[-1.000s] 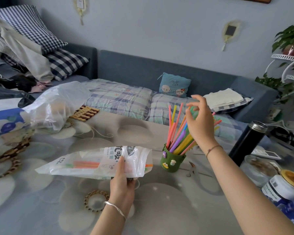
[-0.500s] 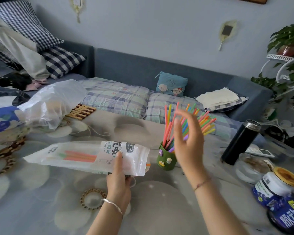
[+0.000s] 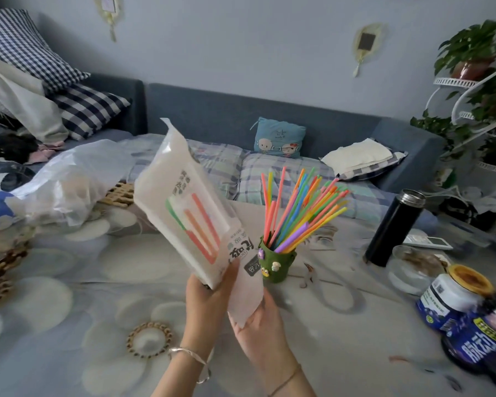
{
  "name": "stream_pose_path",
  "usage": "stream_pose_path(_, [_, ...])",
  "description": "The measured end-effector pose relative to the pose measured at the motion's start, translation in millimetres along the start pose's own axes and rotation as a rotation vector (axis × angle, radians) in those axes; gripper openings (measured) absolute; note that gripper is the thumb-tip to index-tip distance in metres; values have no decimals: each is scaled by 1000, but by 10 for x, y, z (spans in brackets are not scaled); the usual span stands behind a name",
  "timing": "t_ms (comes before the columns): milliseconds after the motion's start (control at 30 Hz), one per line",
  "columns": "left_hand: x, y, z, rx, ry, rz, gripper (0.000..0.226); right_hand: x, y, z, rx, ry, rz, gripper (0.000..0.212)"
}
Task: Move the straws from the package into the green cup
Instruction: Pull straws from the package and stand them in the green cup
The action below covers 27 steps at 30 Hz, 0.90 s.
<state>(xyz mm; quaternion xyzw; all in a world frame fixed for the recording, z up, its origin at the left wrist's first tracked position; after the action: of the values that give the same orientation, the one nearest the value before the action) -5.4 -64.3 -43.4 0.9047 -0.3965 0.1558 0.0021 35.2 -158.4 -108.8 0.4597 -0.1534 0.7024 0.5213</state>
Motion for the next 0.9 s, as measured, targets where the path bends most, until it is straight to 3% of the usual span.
stream_pose_path(67, [13, 19, -13, -1, 10, -3, 13, -24, 18, -53, 46, -19, -47, 47])
stream_pose_path(133, [-18, 7, -21, -15, 59, -38, 13, -124, 39, -22, 27, 43, -198, 33])
stream_pose_path(267, [-154, -39, 6, -89, 158, -142, 10, -170, 130, 241, -257, 554, -378, 15])
stream_pose_path(367, [-242, -80, 71, -141, 202, -187, 6, -25, 208, 341, -334, 638, -301, 11])
stream_pose_path(467, [-285, -87, 127, -194, 261, -221, 32, 62, 228, 346, -352, 726, -230, 7])
stream_pose_path(733, [-373, -125, 341, -409, 492, -261, 52, -76, 300, 811, -472, 529, -344, 8])
stream_pose_path(900, [-232, -57, 435, -456, 470, -200, 35, -13, 247, 587, -365, 501, -256, 7])
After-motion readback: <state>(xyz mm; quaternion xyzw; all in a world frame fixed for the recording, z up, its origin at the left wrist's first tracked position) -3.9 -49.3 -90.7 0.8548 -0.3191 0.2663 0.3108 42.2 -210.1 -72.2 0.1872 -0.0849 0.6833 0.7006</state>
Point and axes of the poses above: each hand's wrist, its own y-axis away from the middle knuckle, its own x-axis out of the palm, z = x × y, the point moved 9 cm from there along -y, towards the middle knuckle, and after that the axes turned 7 degrees about -z, right-handed, at the moved point
